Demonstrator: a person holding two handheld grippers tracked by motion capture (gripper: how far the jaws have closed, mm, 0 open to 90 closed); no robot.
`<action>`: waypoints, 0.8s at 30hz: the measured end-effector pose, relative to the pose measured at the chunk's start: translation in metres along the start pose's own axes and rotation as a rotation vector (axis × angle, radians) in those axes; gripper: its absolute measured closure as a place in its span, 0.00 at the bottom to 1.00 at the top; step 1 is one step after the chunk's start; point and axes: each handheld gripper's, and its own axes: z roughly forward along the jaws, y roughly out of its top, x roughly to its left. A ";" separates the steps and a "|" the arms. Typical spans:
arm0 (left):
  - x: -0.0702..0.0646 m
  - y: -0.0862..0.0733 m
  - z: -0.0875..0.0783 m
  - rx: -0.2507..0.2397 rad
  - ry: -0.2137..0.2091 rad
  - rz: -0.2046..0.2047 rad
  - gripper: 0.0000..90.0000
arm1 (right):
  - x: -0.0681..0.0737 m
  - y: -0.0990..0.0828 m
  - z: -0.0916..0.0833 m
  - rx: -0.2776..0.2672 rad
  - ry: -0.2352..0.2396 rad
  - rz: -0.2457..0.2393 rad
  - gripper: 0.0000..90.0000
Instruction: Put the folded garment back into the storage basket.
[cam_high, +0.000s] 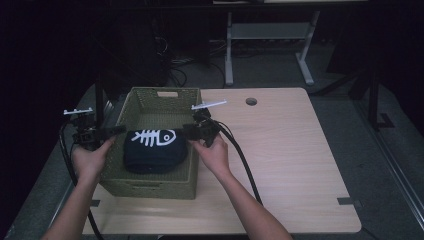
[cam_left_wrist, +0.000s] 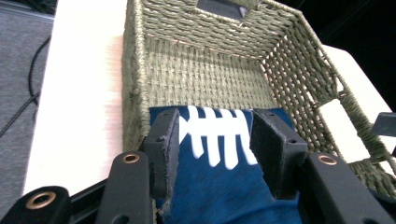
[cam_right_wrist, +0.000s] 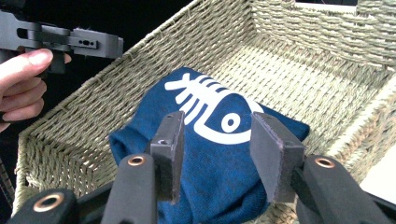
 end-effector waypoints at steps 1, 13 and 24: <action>-0.001 0.000 -0.001 -0.009 -0.015 0.004 0.58 | 0.001 0.000 -0.001 0.004 0.003 -0.004 0.61; -0.016 -0.001 -0.002 -0.045 -0.101 0.015 0.58 | -0.007 0.004 -0.014 -0.025 0.042 0.022 0.57; -0.032 -0.003 -0.008 -0.098 -0.208 0.009 0.52 | -0.016 0.006 -0.037 -0.047 0.105 0.016 0.45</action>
